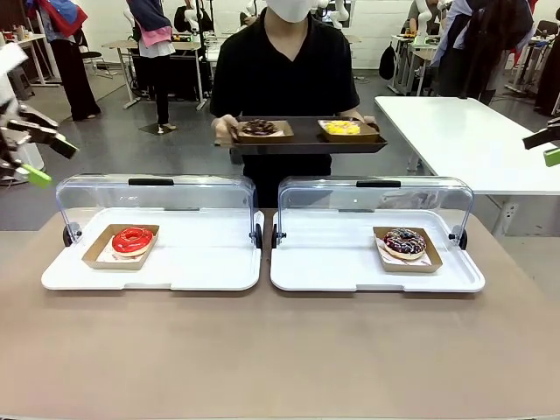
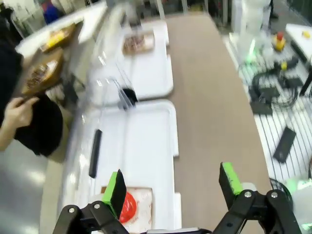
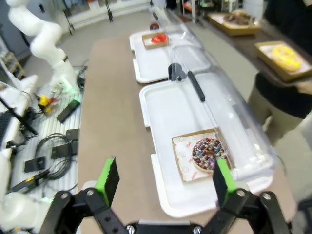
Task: Provide the desired donut to the person.
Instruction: Place the picked Paper togo box onto the Handle tray extended by the person.
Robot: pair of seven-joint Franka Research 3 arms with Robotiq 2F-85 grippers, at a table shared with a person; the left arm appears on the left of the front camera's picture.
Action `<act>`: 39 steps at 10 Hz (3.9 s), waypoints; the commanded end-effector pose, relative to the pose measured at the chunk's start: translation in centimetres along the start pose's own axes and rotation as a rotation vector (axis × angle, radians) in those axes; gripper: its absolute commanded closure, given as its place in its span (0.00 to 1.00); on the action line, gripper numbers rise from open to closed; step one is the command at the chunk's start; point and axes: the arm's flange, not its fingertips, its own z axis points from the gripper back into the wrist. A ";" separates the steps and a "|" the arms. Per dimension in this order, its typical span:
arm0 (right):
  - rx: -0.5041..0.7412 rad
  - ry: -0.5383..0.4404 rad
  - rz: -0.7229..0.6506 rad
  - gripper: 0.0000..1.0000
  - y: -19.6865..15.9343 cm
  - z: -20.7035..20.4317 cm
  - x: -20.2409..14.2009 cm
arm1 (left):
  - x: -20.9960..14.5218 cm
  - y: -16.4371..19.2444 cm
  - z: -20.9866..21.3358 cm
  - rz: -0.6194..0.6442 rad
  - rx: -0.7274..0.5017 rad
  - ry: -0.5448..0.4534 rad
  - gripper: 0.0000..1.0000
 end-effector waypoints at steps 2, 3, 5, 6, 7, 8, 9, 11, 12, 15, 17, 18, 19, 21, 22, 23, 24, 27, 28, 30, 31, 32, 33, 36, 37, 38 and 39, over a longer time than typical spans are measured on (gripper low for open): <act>-0.005 0.002 -0.004 0.00 0.0 -0.2 0.0 | -5.9 0.6 2.3 0.043 -0.032 -0.276 0.00; -0.005 0.002 -0.004 0.00 0.0 -0.2 0.0 | -7.1 0.3 3.1 0.057 -0.010 -0.299 0.00; -0.005 0.002 -0.004 0.00 0.0 -0.2 0.0 | -8.6 0.3 5.2 0.109 0.042 -0.267 0.00; -0.005 0.002 -0.004 0.00 0.0 -0.2 0.0 | -9.0 0.4 6.0 0.117 0.051 -0.271 0.00; -0.005 0.002 -0.004 0.00 0.0 -0.2 0.0 | -9.5 -0.3 6.1 0.119 0.069 -0.286 0.00; -0.005 0.002 -0.004 0.00 0.0 -0.2 0.0 | -10.0 -0.7 6.2 0.135 0.076 -0.302 0.00; -0.005 0.002 -0.004 0.00 0.0 -0.2 0.0 | -10.0 -0.3 6.0 0.119 0.056 -0.258 0.00; -0.005 0.002 -0.004 0.00 0.0 -0.2 0.0 | -10.0 -0.3 6.0 0.119 0.056 -0.258 0.00; -0.005 0.002 -0.004 0.00 0.0 -0.2 0.0 | -10.0 -0.3 6.0 0.119 0.056 -0.258 0.00; -0.005 0.002 -0.004 0.00 0.0 -0.2 0.0 | -10.0 -0.3 6.0 0.119 0.056 -0.258 0.00; -0.005 0.002 -0.004 0.00 0.0 -0.2 0.0 | -10.0 -0.3 6.0 0.119 0.056 -0.258 0.00; -0.005 0.002 -0.004 0.00 0.0 -0.2 0.0 | -10.0 -0.3 6.0 0.119 0.056 -0.258 0.00; -0.005 0.002 -0.004 0.00 0.0 -0.2 0.0 | -10.0 -0.3 6.0 0.119 0.056 -0.258 0.00; -0.005 0.002 -0.004 0.00 0.0 -0.2 0.0 | -10.0 -0.3 6.0 0.119 0.056 -0.258 0.00; -0.005 0.002 -0.004 0.00 0.0 -0.2 0.0 | -10.0 -0.3 6.0 0.119 0.056 -0.258 0.00; -0.005 0.002 -0.004 0.00 0.0 -0.2 0.0 | -10.0 -0.3 6.0 0.119 0.056 -0.258 0.00; -0.005 0.002 -0.004 0.00 0.0 -0.2 0.0 | -10.0 -0.3 6.0 0.119 0.056 -0.258 0.00; -0.005 0.002 -0.004 0.00 0.0 -0.2 0.0 | -10.0 -0.3 6.0 0.119 0.056 -0.258 0.00; -0.005 0.002 -0.004 0.00 0.0 -0.2 0.0 | -10.0 -0.3 6.0 0.119 0.056 -0.258 0.00; -0.005 0.002 -0.004 0.00 0.0 -0.2 0.0 | -10.0 -0.3 6.0 0.119 0.056 -0.258 0.00; -0.005 0.002 -0.004 0.00 0.0 -0.2 0.0 | -10.0 -0.3 6.0 0.119 0.056 -0.258 0.00; -0.005 0.002 -0.004 0.00 0.0 -0.2 0.0 | -10.0 -0.3 6.0 0.119 0.056 -0.258 0.00; -0.005 0.002 -0.004 0.00 0.0 -0.2 0.0 | -10.0 -0.3 6.0 0.119 0.056 -0.258 0.00; -0.005 0.002 -0.004 0.00 0.0 -0.2 0.0 | -10.0 -0.3 6.0 0.119 0.056 -0.258 0.00; -0.005 0.002 -0.004 0.00 0.0 -0.2 0.0 | -10.0 -0.3 6.0 0.119 0.056 -0.258 0.00; -0.005 0.002 -0.004 0.00 0.0 -0.2 0.0 | -10.0 -0.3 6.0 0.119 0.056 -0.258 0.00; -0.005 0.002 -0.004 0.00 0.0 -0.2 0.0 | -10.0 -0.3 6.0 0.119 0.056 -0.258 0.00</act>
